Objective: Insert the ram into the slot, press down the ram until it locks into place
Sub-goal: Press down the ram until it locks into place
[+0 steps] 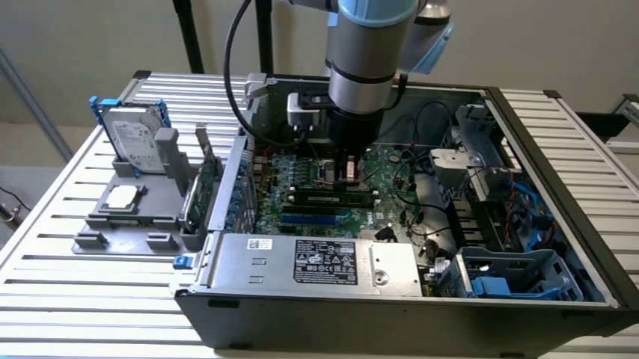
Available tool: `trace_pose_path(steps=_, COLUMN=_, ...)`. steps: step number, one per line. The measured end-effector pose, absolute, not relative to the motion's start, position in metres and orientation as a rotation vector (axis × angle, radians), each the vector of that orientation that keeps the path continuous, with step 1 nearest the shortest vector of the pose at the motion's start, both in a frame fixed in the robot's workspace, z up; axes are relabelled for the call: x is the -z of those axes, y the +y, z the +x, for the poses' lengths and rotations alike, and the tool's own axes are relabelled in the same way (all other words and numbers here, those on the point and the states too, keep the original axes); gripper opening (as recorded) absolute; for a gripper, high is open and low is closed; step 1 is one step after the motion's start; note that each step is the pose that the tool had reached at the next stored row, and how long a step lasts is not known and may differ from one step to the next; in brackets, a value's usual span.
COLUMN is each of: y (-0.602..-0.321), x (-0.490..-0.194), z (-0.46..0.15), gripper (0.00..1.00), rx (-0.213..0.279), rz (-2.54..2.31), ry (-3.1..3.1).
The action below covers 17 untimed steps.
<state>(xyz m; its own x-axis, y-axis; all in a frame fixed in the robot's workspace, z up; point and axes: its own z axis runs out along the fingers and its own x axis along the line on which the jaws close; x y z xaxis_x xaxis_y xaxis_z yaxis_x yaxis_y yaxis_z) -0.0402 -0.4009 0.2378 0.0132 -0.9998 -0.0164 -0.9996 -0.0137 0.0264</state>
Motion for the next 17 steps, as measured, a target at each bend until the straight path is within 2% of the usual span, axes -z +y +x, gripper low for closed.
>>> trace_pose_path(steps=17, y=-0.399, x=-0.224, z=-0.041, gripper=0.11, rx=0.047, rz=2.218, ry=-2.214)
